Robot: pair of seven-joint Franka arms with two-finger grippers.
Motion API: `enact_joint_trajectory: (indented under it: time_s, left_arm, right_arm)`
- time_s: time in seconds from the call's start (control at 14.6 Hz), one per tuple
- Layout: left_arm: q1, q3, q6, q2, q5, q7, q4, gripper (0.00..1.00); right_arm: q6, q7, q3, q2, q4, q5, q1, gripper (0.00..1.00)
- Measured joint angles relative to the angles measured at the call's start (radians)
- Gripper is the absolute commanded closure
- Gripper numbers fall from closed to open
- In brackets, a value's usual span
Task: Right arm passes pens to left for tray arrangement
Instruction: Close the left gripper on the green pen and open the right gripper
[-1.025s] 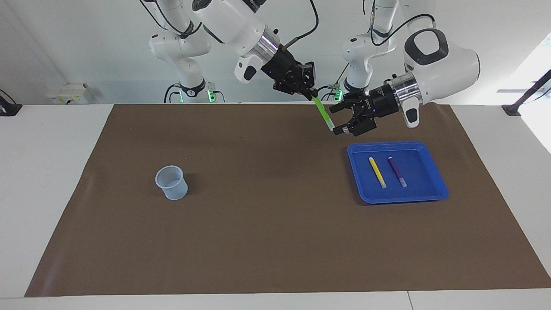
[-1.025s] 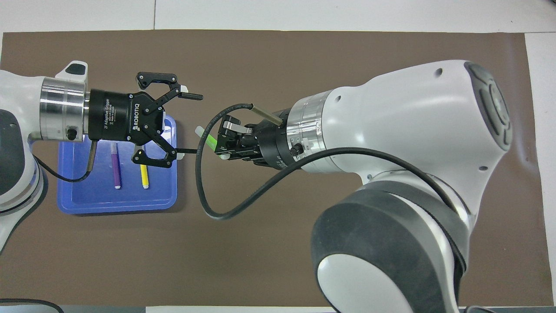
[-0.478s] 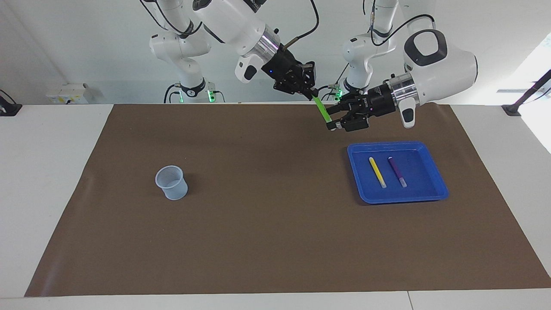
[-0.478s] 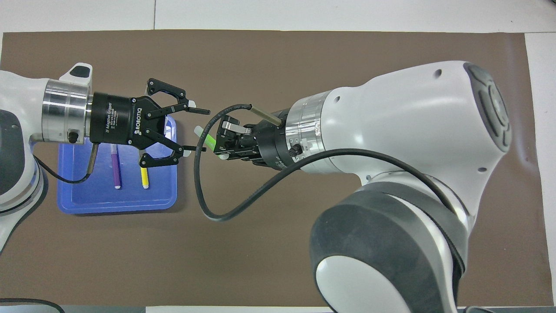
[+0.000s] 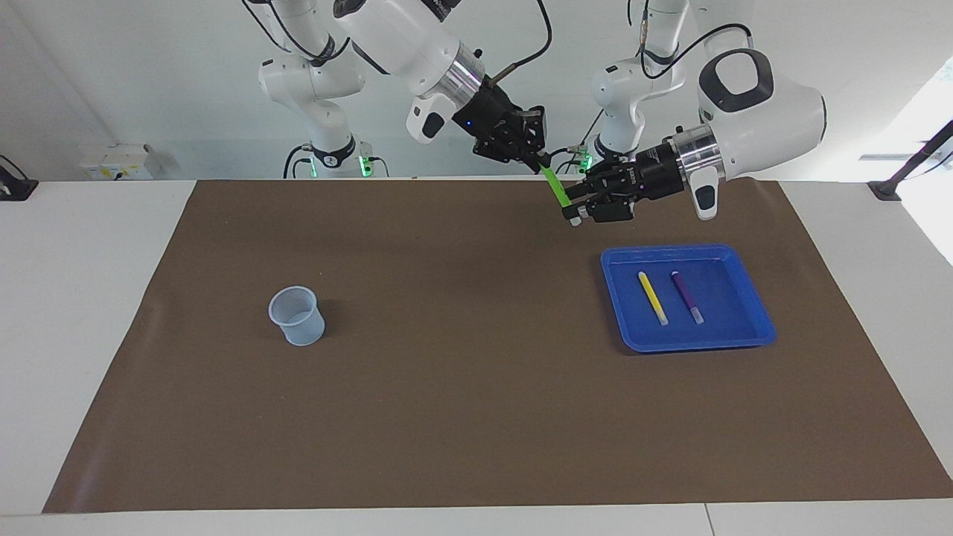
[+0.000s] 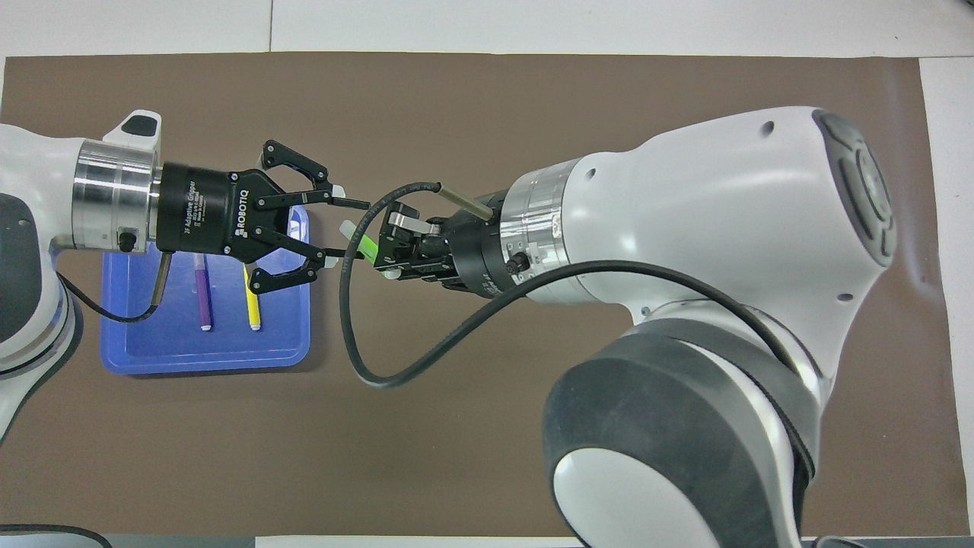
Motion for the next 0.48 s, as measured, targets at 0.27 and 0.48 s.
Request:
enact_joint_trajectory:
  time_s: [0.27,0.48]
  left_arm:
    - [0.000,0.001,-0.014,-0.004,0.005,0.023,-0.001,1.00]
    - [0.001,0.001,-0.015,-0.005,0.005,0.029,-0.001,1.00]
  right_arm:
    - [0.015,0.001,-0.006,0.000,0.001,-0.009,-0.002,1.00]
    - [0.015,0.001,-0.005,0.000,0.002,-0.009,-0.001,1.00]
